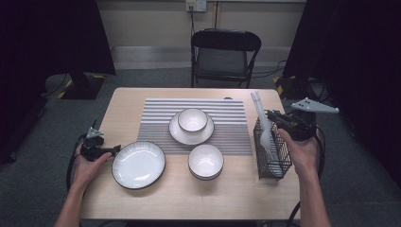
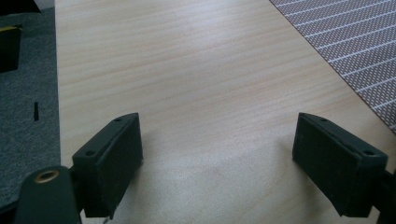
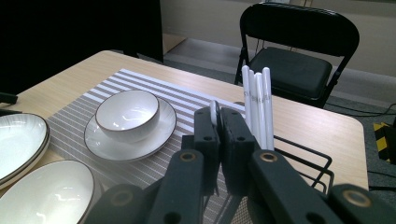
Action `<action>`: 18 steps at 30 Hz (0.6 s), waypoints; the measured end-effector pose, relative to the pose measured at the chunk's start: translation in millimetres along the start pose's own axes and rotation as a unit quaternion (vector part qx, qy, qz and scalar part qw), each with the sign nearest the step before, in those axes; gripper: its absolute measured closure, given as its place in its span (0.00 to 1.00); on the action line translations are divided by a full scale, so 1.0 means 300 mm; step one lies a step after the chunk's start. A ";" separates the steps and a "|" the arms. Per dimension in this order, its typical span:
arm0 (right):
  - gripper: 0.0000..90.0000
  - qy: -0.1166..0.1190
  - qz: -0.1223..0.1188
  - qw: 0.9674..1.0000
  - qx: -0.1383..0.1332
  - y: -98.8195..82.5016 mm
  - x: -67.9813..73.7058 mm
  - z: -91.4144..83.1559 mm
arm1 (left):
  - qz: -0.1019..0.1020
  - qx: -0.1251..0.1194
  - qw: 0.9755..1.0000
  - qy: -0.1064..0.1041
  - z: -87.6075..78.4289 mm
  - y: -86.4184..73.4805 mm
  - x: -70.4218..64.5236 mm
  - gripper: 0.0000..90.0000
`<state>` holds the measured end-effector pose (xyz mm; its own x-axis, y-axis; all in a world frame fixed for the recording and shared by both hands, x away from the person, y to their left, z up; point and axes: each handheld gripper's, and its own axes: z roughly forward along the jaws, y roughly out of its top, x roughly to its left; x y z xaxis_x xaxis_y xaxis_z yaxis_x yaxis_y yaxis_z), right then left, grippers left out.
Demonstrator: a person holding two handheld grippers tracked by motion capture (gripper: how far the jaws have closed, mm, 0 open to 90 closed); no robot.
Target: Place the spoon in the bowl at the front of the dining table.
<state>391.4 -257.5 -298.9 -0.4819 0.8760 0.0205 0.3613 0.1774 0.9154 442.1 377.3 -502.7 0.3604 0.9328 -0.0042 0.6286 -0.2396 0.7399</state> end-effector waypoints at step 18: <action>0.96 0.033 0.000 0.999 0.001 0.016 0.067 0.077 | 0.000 0.000 1.000 0.000 0.000 0.000 0.000 0.17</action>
<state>401.9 -228.8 -303.3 -0.5333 0.8447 0.0460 0.3620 0.1787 0.9149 442.1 377.3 -502.7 0.3603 0.9328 -0.0040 0.6285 -0.2395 0.7400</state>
